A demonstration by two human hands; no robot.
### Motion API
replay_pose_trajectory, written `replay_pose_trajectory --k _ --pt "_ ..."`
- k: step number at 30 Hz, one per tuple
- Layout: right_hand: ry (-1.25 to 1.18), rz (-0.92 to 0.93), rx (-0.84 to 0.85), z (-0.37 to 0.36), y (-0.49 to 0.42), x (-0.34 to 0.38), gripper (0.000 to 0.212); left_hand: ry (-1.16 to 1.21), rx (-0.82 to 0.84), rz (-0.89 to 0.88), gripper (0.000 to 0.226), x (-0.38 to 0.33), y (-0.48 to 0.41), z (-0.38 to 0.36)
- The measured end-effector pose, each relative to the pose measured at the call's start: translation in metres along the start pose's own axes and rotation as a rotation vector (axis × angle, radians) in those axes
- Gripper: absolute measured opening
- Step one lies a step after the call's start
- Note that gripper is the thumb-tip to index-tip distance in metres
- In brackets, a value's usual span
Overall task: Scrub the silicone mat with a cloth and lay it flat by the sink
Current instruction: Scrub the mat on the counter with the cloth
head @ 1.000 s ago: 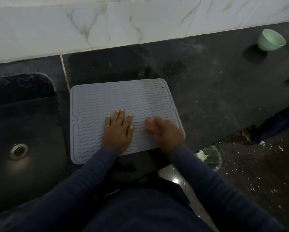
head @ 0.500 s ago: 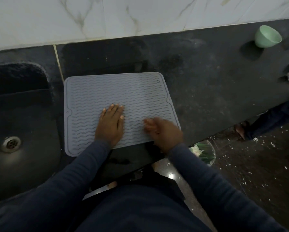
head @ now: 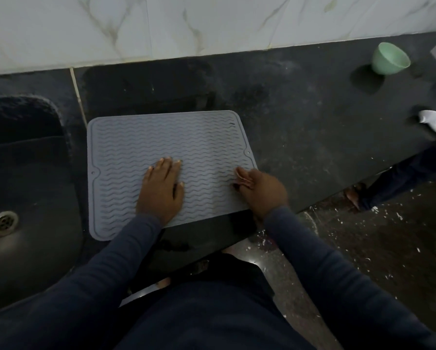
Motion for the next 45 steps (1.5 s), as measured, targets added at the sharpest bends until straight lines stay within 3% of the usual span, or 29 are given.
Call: replay_pose_trajectory --k 2,5,7,12,14,19,22,26,29,31,33,39,42,45 --pt "-0.121 0.166 0.006 -0.017 -0.003 0.055 0.045 -0.075 0.024 0.006 0.058 0.0 0.0 -0.003" --pt "-0.054 0.327 0.111 -0.047 -0.007 0.112 0.048 -0.163 0.075 0.004 0.058 -0.001 -0.002 -0.009" --pt "-0.03 0.273 0.105 -0.041 -0.021 0.095 0.048 -0.188 0.08 0.006 0.057 0.001 -0.002 -0.01" --pt "0.094 -0.114 -0.056 0.022 -0.069 -0.026 0.058 -0.199 0.069 0.028 0.056 0.002 -0.002 -0.011" --pt "0.12 -0.097 -0.051 0.023 -0.078 -0.015 0.058 -0.204 0.068 0.031 0.056 0.001 -0.003 -0.01" --pt "-0.065 0.193 0.097 -0.019 -0.048 0.058 0.052 -0.187 0.075 0.039 0.058 0.001 -0.003 -0.008" --pt "-0.033 0.026 -0.023 0.0 -0.061 0.008 0.054 -0.186 0.078 0.04 0.059 0.001 -0.003 -0.008" --pt "0.136 -0.09 -0.028 0.02 -0.077 -0.019 0.049 -0.168 0.066 0.036 0.06 0.001 -0.002 -0.009" --pt "0.005 0.105 -0.014 0.006 -0.046 0.034 0.047 -0.176 0.066 0.034 0.059 0.001 -0.003 -0.011" --pt "-0.027 0.3 0.132 -0.027 0.001 0.072 0.052 -0.197 0.059 0.029 0.057 0.002 -0.003 -0.01" --pt "0.023 0.373 0.205 -0.04 0.03 0.068 0.062 -0.197 0.056 0.018 0.056 0.002 -0.003 -0.01" --pt "0.028 -0.006 0.051 0.01 -0.043 -0.057 0.062 -0.181 0.088 0.04 0.055 0.003 -0.002 -0.012" --pt "-0.064 0.025 -0.01 0.024 -0.078 -0.027 0.057 -0.139 0.099 0.06 0.059 0.0 -0.004 -0.008" --pt "-0.22 0.29 0.014 0.004 -0.097 0.07 0.05 -0.03 0.024 0.164 0.062 0.007 -0.013 0.011"
Point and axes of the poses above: each hand's wrist, its own y-axis away from the middle knuckle, its own z-axis out of the back of the hand, x = y × z, the point moved 8 cm from there along -y, towards the middle knuckle, and after that the axes turned 3 degrees about -x, right-handed, at the moved point
